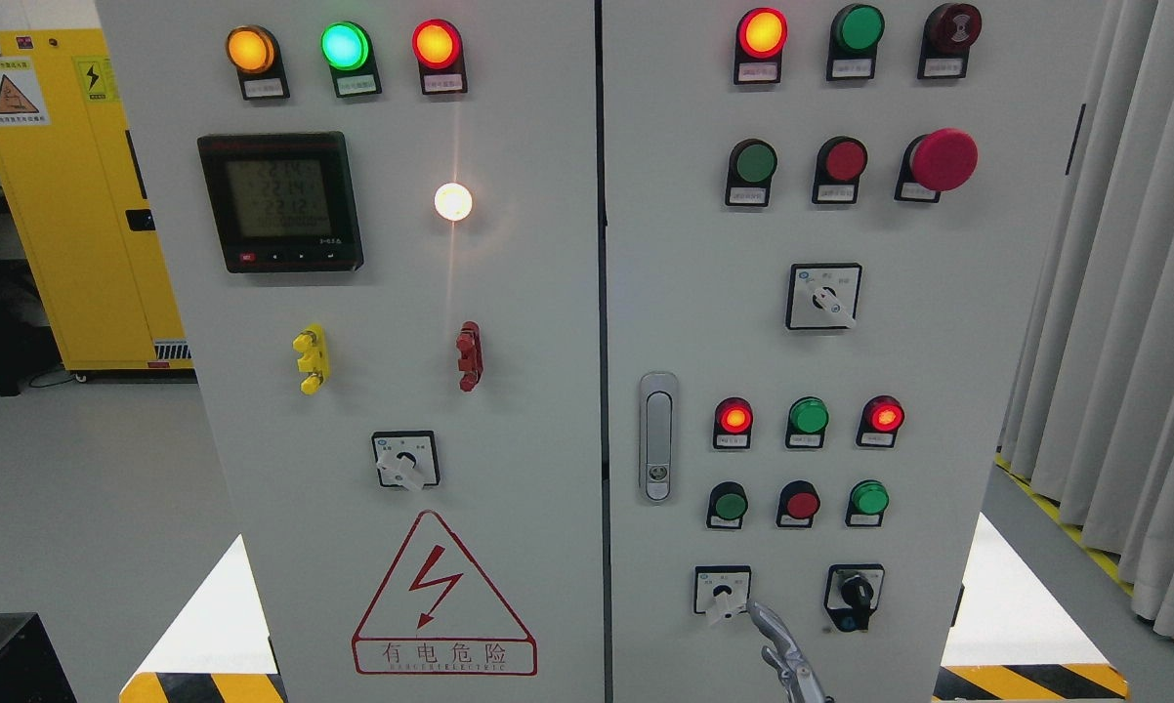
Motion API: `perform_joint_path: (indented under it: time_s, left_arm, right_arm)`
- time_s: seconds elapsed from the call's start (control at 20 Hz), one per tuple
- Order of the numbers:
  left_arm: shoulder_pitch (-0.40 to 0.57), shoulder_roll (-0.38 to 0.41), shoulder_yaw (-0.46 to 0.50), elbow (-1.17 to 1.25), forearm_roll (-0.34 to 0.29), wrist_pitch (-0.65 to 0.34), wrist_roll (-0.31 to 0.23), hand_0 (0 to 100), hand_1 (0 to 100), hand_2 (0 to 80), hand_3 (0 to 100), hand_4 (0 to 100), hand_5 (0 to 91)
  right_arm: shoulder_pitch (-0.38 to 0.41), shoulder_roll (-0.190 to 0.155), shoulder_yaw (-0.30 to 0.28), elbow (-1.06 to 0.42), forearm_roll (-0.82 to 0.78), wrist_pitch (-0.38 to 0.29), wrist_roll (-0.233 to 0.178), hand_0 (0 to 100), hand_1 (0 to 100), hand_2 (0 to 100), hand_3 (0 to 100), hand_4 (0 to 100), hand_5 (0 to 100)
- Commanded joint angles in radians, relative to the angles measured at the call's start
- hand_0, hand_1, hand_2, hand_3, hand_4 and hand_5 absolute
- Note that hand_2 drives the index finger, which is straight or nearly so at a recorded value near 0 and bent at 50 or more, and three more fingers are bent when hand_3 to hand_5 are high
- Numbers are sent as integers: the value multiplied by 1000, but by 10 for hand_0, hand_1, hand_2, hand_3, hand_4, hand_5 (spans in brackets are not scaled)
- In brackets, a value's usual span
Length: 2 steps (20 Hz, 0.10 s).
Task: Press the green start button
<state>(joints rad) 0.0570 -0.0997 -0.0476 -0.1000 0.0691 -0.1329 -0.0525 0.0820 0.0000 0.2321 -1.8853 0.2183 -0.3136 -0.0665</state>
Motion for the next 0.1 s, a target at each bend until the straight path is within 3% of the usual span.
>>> perform_joint_path:
  time_s: [0.0, 0.05]
  left_arm:
    - [1, 0, 0, -1, 0, -1, 0, 120, 556, 0, 0, 0, 0]
    - [0, 0, 0, 0, 0, -1, 0, 120, 556, 0, 0, 0, 0]
  right_arm:
    - [7, 28, 16, -11, -10, -1, -1, 270, 281, 0, 0, 0, 0]
    - [7, 28, 16, -11, -10, -1, -3, 268, 288, 0, 0, 0, 0]
